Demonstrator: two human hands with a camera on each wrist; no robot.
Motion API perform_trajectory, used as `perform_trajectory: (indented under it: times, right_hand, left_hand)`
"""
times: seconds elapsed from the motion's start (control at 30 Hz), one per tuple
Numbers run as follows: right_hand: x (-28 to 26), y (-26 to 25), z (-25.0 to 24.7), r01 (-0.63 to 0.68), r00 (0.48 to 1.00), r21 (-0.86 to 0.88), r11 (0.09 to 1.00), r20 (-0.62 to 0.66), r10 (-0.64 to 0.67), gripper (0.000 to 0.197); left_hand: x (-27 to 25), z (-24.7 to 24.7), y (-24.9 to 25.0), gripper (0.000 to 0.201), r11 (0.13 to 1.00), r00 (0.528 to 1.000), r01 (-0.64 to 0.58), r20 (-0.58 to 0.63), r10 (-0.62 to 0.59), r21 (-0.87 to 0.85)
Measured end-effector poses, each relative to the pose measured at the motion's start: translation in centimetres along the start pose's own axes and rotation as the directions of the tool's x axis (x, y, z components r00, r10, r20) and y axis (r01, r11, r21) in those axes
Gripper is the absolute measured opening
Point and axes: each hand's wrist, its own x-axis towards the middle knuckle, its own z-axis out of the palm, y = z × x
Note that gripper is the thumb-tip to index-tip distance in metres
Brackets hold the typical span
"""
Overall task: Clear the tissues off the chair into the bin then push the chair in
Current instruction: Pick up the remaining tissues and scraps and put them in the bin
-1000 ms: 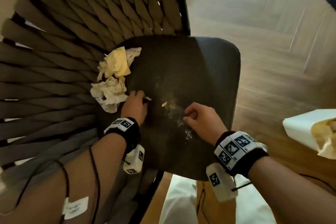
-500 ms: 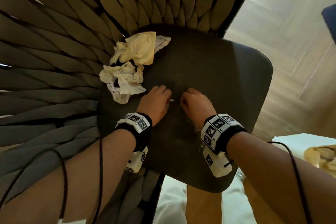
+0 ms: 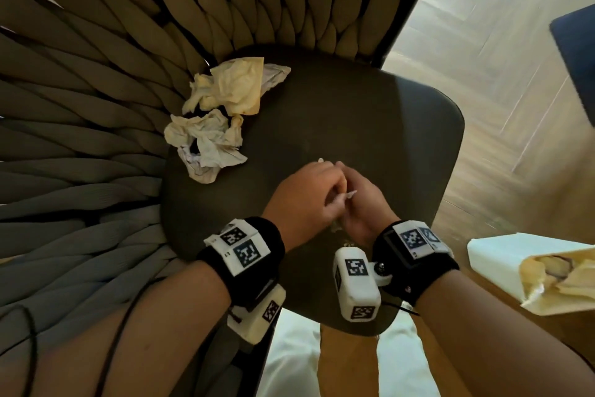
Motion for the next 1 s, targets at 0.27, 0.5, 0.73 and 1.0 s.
perform_trajectory:
  times: [0.27,0.5,0.73,1.0]
  right_hand:
    - [-0.3,-0.6,-2.2,-0.048,0.994,0.135,0.99,0.103,0.034,0.039]
    - [-0.5,-0.8,-4.8,-0.039,0.998,0.109,0.993,0.054,0.033,0.043]
    - [0.3,-1.8,-5.4,-0.019,0.998,0.152,0.988,0.061,0.01,0.047]
    - [1.3,-0.7,-2.2,-0.12,0.976,0.104,0.987,0.195,0.098,0.049]
  left_hand:
    - [-1.3,-1.4,-0.9,0.009,0.997,0.986,0.077,-0.151,-0.074,0.012]
    - [5.1,0.8,-4.5,0.035,0.922,0.951,0.308,-0.102,-0.292,0.234]
    - [6.6,1.7,-3.7,0.008,0.945,0.965,0.246,-0.146,-0.217,0.216]
    - [0.5,0.9,-0.4,0.025,0.987,0.998,0.028,0.053,-0.037,0.158]
